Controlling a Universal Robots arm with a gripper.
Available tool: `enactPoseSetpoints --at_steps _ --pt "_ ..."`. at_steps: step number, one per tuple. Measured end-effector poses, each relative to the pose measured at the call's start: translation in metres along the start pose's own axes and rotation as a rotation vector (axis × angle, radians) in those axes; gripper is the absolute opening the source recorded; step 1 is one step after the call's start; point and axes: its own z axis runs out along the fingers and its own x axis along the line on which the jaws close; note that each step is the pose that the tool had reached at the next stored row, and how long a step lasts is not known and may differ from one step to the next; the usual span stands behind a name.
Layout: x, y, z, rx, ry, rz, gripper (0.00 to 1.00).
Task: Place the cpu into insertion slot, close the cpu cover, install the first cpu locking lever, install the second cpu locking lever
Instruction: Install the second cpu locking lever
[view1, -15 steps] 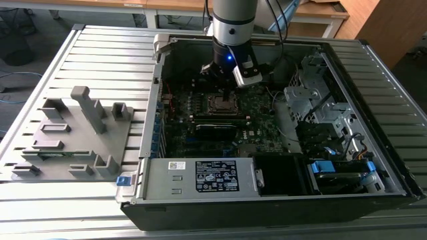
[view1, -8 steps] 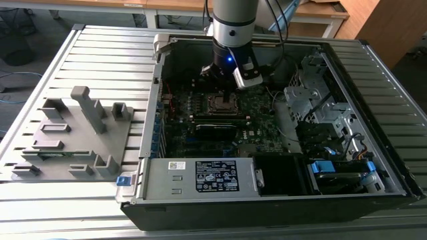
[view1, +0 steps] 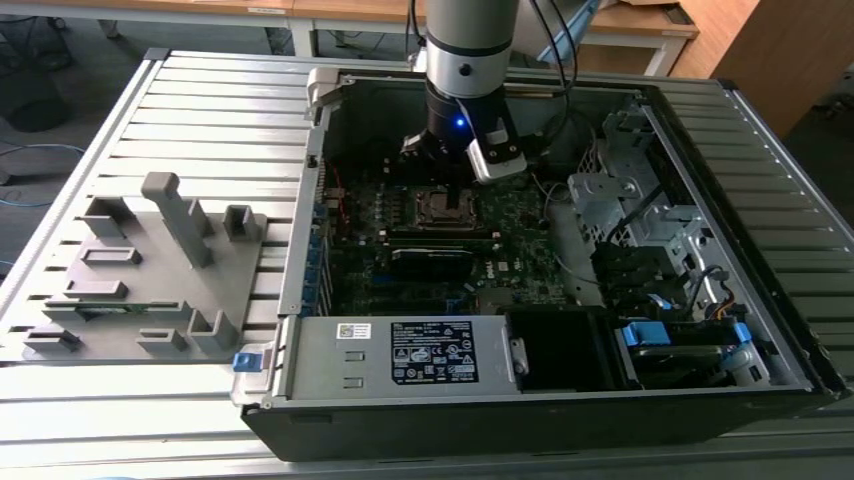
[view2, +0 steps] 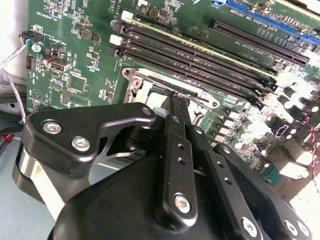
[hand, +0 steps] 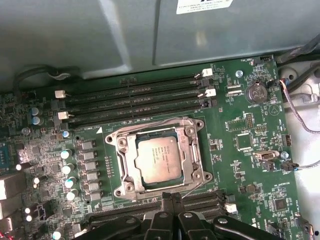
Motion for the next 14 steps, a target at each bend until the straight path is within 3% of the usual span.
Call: enactPoseSetpoints --at_steps 6,14 --pt "-0.0001 -0.0004 0.0002 -0.0003 0.0 -0.003 0.11" --pt "-0.0006 -0.0039 0.0008 0.0033 -0.0001 -0.039 0.11"
